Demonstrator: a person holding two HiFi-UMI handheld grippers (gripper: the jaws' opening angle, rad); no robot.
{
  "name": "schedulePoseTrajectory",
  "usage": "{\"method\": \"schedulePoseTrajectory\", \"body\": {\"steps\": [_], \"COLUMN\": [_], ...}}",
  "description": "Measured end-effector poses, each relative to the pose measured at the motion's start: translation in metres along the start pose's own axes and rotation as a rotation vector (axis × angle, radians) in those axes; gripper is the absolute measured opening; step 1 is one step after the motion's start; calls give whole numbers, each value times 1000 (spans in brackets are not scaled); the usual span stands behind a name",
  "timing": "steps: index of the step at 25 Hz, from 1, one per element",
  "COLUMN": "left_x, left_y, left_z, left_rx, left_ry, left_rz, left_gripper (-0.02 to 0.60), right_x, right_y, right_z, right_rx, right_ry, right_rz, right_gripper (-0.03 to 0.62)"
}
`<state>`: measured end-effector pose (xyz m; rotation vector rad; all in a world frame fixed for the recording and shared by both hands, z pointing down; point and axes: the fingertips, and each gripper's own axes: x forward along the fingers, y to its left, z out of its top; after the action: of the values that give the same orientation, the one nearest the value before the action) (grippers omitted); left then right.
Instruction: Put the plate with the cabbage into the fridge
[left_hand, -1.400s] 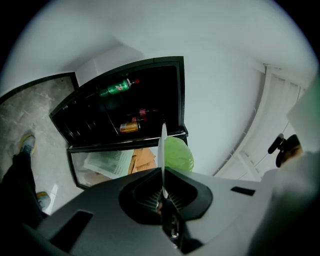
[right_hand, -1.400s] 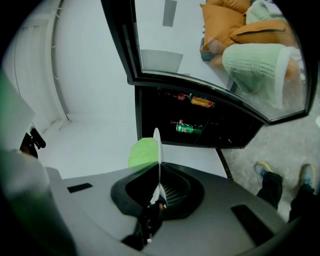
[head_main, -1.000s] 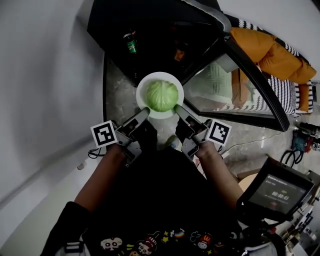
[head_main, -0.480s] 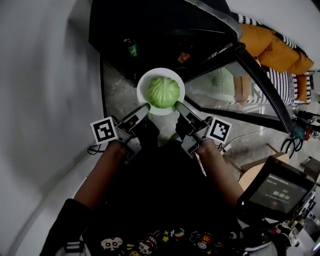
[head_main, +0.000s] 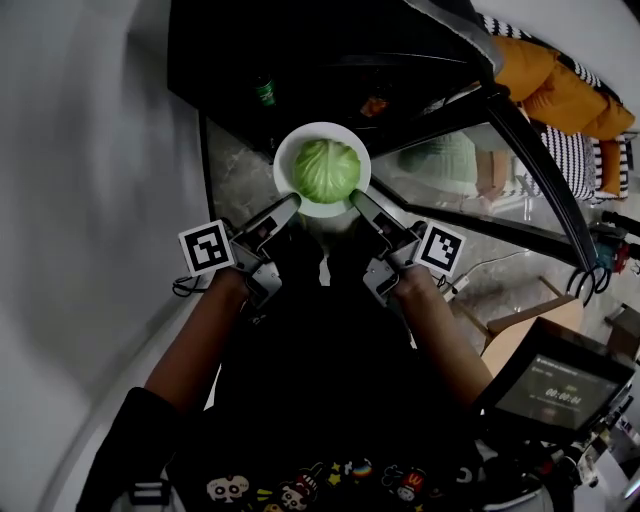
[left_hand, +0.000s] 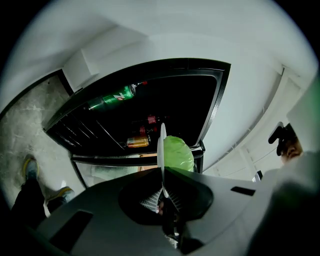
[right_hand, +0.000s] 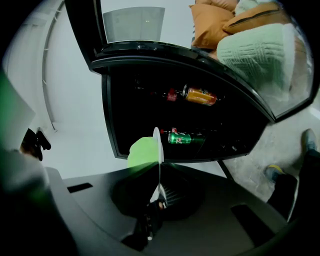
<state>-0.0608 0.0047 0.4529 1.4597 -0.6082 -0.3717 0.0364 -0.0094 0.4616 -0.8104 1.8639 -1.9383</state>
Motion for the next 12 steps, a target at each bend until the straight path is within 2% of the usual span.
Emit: {"method": "schedulePoseTrajectory", "body": {"steps": [6, 12], "left_x": [-3, -8], "left_y": [1, -16], "left_z": [-3, 0], "left_rx": [3, 7], "left_ry": [-36, -67], "left_rz": [1, -36], "left_gripper": [14, 14], "right_x": [1, 1], "right_y": [1, 22], "right_z": [0, 1], "right_rx": [-19, -68], "right_ry": [33, 43], "right_rz": [5, -2], "right_gripper": [17, 17]}}
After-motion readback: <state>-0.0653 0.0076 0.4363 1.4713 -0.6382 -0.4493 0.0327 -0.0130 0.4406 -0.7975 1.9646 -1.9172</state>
